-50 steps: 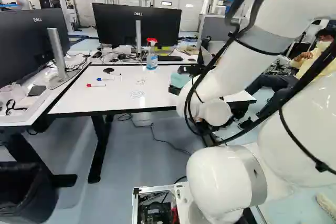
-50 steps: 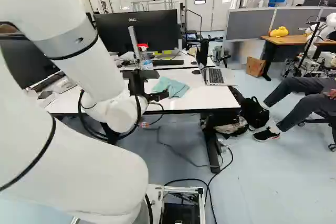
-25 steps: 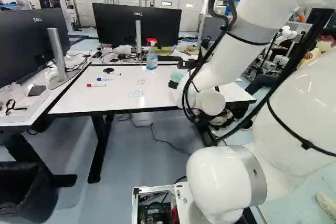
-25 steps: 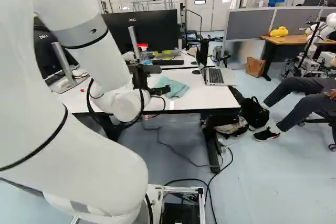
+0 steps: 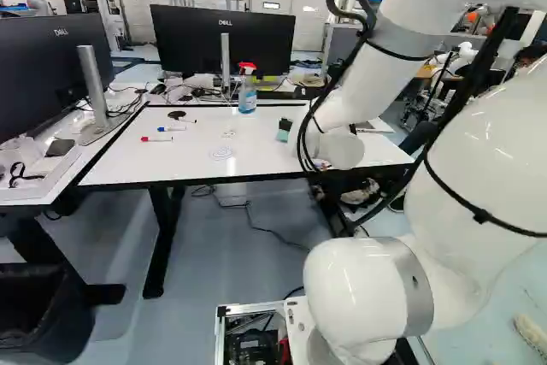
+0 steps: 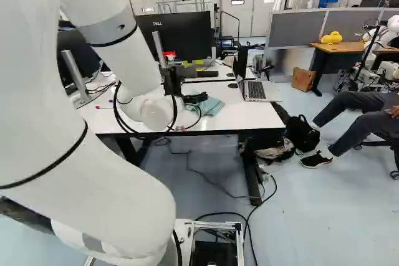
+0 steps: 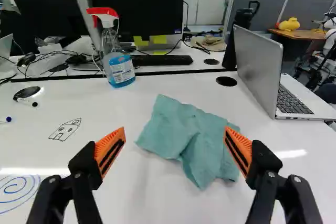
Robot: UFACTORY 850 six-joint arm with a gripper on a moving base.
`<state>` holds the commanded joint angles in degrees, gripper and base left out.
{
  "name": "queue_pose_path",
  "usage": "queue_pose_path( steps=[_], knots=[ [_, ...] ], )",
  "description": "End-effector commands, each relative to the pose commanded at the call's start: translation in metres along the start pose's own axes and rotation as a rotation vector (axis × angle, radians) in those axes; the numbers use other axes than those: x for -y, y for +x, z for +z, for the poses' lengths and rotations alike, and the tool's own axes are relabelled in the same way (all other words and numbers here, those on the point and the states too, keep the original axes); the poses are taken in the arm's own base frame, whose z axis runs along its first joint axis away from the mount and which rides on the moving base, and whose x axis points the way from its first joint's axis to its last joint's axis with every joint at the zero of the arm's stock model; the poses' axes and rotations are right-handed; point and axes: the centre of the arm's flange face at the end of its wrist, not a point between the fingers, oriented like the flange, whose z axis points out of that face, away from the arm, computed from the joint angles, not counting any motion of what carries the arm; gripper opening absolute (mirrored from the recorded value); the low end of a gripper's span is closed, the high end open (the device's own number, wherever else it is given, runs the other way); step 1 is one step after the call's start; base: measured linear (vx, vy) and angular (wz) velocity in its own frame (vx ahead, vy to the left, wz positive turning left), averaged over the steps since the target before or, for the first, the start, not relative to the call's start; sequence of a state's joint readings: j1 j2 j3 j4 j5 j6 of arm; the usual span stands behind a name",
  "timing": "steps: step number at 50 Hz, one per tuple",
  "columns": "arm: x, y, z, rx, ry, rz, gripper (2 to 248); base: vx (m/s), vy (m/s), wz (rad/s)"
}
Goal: Clean the table with the green towel
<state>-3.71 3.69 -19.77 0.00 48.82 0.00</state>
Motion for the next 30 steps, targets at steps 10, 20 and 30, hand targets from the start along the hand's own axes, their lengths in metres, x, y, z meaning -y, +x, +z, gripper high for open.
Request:
queue_pose_path(
  steps=[10,20,30],
  knots=[
    [-0.009,0.003,0.018,0.034,-0.021,0.007,247,0.000,0.000,0.000],
    [-0.017,0.006,0.035,0.069,-0.041,0.015,247,0.000,0.000,0.000],
    [-0.026,0.008,0.053,0.104,-0.058,0.022,247,0.000,0.000,0.000]
  ],
)
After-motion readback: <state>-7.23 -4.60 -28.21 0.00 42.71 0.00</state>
